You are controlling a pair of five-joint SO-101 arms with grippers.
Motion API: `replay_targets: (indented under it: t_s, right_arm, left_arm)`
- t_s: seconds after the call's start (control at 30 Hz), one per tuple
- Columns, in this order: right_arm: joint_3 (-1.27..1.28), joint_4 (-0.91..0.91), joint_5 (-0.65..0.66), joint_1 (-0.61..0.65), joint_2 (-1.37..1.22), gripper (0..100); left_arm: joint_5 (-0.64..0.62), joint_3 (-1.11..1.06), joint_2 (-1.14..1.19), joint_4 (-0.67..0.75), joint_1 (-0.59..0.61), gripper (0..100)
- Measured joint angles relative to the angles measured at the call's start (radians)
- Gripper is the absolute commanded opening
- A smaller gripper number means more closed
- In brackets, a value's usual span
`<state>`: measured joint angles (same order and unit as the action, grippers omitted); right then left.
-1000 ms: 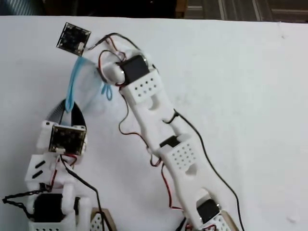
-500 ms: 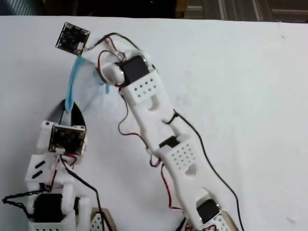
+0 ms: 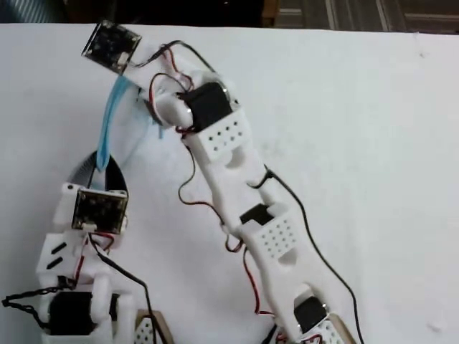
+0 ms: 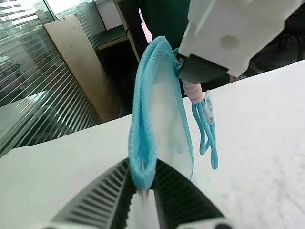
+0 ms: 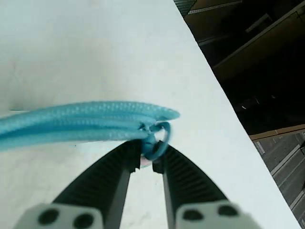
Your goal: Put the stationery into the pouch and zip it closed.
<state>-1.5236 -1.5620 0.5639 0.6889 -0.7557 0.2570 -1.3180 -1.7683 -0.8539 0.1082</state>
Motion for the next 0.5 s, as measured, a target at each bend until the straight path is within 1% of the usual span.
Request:
replay_targets:
  t_s: [0.2, 0.5]
  right_arm:
    - [0.0, -0.012, -0.015, 0.017, 0.061, 1.9]
    - [0.0, -0.12, -0.015, 0.06, 0.147, 1.9]
  left_arm:
    - [0.0, 0.0, 0.0, 0.0, 0.003, 2]
    - [0.0, 0.0, 0.0, 0.0, -0.002, 2]
